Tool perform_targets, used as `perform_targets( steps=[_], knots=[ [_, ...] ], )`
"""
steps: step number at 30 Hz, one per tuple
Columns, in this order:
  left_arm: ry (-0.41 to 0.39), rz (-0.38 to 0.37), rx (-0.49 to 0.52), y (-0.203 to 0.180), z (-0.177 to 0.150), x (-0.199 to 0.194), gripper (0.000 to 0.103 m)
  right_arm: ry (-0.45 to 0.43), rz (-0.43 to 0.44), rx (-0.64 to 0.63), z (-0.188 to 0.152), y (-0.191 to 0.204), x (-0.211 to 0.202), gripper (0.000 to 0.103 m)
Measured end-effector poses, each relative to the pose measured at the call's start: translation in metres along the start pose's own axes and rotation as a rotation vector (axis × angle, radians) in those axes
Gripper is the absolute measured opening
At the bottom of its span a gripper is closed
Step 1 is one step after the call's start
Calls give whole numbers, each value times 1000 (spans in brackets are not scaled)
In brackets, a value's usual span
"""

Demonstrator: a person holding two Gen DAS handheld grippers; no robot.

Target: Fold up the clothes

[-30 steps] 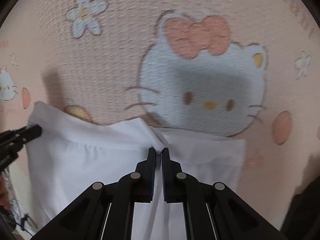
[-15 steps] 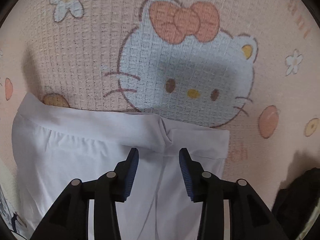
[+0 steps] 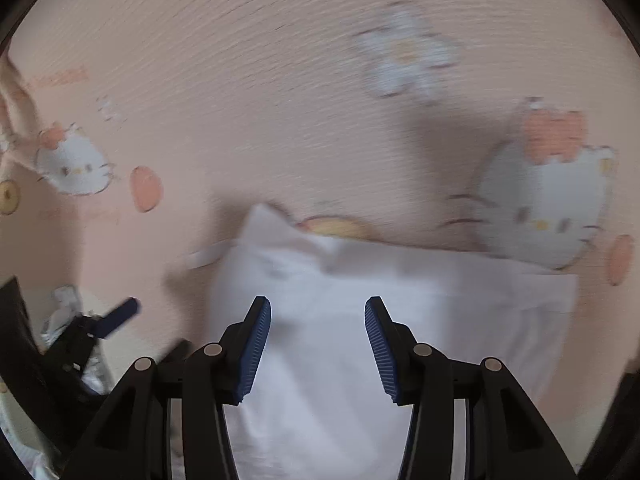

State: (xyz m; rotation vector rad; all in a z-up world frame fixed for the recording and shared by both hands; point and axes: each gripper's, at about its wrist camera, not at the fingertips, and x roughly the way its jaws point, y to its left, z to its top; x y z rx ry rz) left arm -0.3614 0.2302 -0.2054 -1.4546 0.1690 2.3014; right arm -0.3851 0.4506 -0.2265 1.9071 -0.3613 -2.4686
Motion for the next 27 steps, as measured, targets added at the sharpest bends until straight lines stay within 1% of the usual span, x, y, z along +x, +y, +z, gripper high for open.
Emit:
perform_targets(
  steps=[2,4,5,8,10,11,12,15,16,18,19,20,21,22,24,25,27],
  knots=[
    [11,10,13,6,-12,1,76,9,52,-6,2,19,0,48],
    [17,14,5,10,-17,1,76,26,59,-13,5,30,5,48],
    [19,9,-10,13,-20,0,76,32,60,-12,-7,39,3,48],
    [30,-22,-41,16,-30,0,76,47,61,-17,-12,49,12,48],
    [38,-46,-59,17,-38,1,64,41,56,-26,-6,57,21,48],
    [42,-58,-68,17,-41,2,51,36,58,-25,-1,56,30,48],
    [46,-70,-77,17,-45,2,49,31,60,-23,5,54,41,48],
    [83,-92,-78,14,-56,8,49,46,92,25,8,64,60,48],
    [92,-95,-76,11,-59,9,49,64,108,46,9,64,65,48],
    [104,-105,-68,7,-65,12,49,68,112,52,9,67,72,48],
    [108,-112,-64,4,-67,14,49,63,95,44,9,69,74,43],
    [116,-119,-60,2,-69,15,48,57,74,34,8,71,76,36],
    [130,-125,-57,-1,-71,18,48,54,52,21,7,71,77,15],
    [135,-120,-49,-3,-73,19,48,55,43,15,7,68,77,6],
    [121,-97,-12,-9,-77,17,47,57,55,15,5,65,79,3],
    [121,-94,-7,-10,-79,17,43,49,57,8,5,63,79,3],
    [121,-87,-1,-12,-81,16,17,35,57,-15,3,60,76,3]
  ],
)
